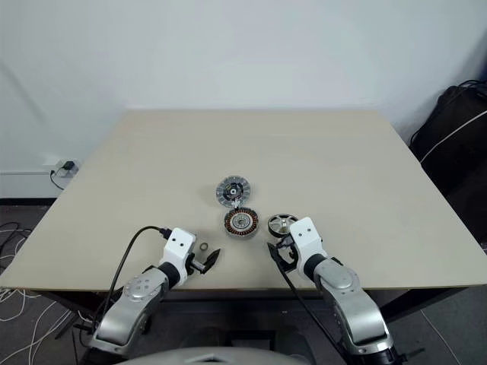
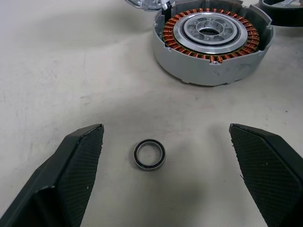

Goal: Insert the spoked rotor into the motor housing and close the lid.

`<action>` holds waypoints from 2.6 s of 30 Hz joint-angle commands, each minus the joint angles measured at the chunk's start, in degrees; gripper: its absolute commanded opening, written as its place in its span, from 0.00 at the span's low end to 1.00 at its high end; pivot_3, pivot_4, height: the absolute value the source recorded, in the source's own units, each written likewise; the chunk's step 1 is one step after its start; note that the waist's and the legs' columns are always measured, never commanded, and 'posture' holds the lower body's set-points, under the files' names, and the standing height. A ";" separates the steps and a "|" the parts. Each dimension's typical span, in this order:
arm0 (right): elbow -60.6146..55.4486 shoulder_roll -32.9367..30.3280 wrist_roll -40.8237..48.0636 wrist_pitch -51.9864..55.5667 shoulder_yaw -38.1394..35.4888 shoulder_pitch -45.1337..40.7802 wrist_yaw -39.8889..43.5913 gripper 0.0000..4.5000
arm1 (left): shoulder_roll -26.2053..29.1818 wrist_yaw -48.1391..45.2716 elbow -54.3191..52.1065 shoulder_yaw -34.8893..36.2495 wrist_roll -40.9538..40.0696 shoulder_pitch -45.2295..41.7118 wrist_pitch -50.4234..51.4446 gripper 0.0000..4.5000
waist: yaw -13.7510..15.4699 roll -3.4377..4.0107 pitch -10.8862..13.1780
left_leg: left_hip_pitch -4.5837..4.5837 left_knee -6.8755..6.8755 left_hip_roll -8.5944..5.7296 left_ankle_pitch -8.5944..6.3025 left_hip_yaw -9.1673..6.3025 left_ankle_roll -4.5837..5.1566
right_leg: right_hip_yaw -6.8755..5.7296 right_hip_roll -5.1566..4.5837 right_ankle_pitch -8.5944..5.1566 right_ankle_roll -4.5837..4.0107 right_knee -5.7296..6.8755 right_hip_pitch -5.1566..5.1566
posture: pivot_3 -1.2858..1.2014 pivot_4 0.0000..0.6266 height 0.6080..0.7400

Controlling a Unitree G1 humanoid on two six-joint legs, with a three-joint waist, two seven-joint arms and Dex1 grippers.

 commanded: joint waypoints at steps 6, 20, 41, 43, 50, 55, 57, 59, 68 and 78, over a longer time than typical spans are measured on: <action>-1.80 0.07 -0.06 -0.89 -0.29 -0.84 0.03 0.99 | -0.73 0.40 0.73 0.72 -0.19 -1.08 0.51 0.99 | -0.01 0.00 0.00 | 0.00 0.00 0.00 0.00 0.00 0.00 | 0.00 0.00 0.00 0.00 0.00 0.00 | 0.52 0.00 1.00; -1.87 0.46 -0.08 -0.85 -0.27 -0.54 -0.21 1.00 | -0.97 1.04 3.61 0.50 0.24 -1.22 3.87 0.42 | -0.07 0.05 -0.07 | 0.03 0.01 0.00 0.00 0.00 -0.01 | 0.00 0.00 0.00 0.00 0.03 0.02 | 0.52 0.00 1.00; -0.41 1.14 -0.65 -1.16 0.65 -2.15 -0.28 1.00 | -6.80 -3.02 2.21 -1.81 -4.14 -13.96 1.61 0.17 | 0.11 -0.01 -0.05 | 0.00 0.04 -0.02 0.03 0.01 -0.02 | -0.02 -0.01 0.10 -0.13 0.04 0.01 | 0.52 0.00 1.00; -0.39 1.23 -0.87 -1.33 0.86 -2.23 -0.49 1.00 | -7.61 -2.33 5.09 -2.11 -3.07 -16.72 0.71 0.17 | 0.12 -0.02 -0.05 | 0.01 0.04 -0.03 0.03 0.01 -0.03 | -0.02 -0.01 0.14 -0.19 0.03 0.01 | 0.52 0.00 1.00; -0.80 2.00 -1.51 -1.63 0.82 -1.88 -1.00 1.00 | -9.66 -2.14 16.67 -2.68 -1.18 -24.34 -2.32 0.17 | 0.03 -0.04 -0.06 | -0.03 0.04 -0.06 0.14 0.01 -0.21 | -0.02 0.00 0.16 -0.21 0.04 0.03 | 0.52 0.00 1.00; -1.36 2.33 -1.75 -1.61 0.77 -1.46 -1.38 1.00 | -10.47 -2.41 24.45 -3.22 0.22 -27.40 -4.80 0.17 | 0.06 -0.06 -0.06 | -0.06 0.05 -0.10 0.16 0.01 -0.24 | -0.02 -0.02 0.19 -0.24 0.03 0.00 | 0.52 0.00 1.00; -1.46 2.39 -1.80 -1.62 0.79 -1.37 -1.49 1.00 | -10.95 -2.92 26.97 -3.16 0.31 -28.17 -5.39 0.17 | 0.06 -0.06 -0.06 | -0.06 0.05 -0.11 0.16 0.01 -0.24 | -0.01 -0.03 0.19 -0.25 0.03 0.00 | 0.52 0.00 1.00; -1.46 2.43 -1.83 -1.60 0.68 -1.44 -1.50 1.00 | -11.40 -3.53 29.11 -3.23 0.32 -28.69 -5.80 0.17 | 0.04 -0.06 -0.06 | -0.07 0.05 -0.11 0.16 0.01 -0.23 | -0.01 -0.04 0.19 -0.25 0.04 0.00 | 0.52 0.00 1.00; -1.59 2.69 -1.77 -1.70 0.31 -1.49 -1.36 1.00 | -12.45 -4.78 31.75 -2.88 0.27 -28.58 -6.96 0.33 | 0.01 -0.07 -0.06 | -0.10 0.06 -0.13 0.16 0.01 -0.22 | -0.02 -0.07 0.21 -0.25 0.04 0.01 | 0.52 0.00 1.00; -1.60 2.61 -1.47 -1.61 0.51 -1.91 -0.74 1.00 | -12.92 -5.04 20.85 -0.65 -3.12 -25.43 -7.95 0.51 | -0.03 -0.07 -0.07 | -0.14 0.07 -0.13 0.17 0.01 -0.23 | -0.02 -0.09 0.22 -0.26 0.06 0.00 | 0.52 0.00 1.00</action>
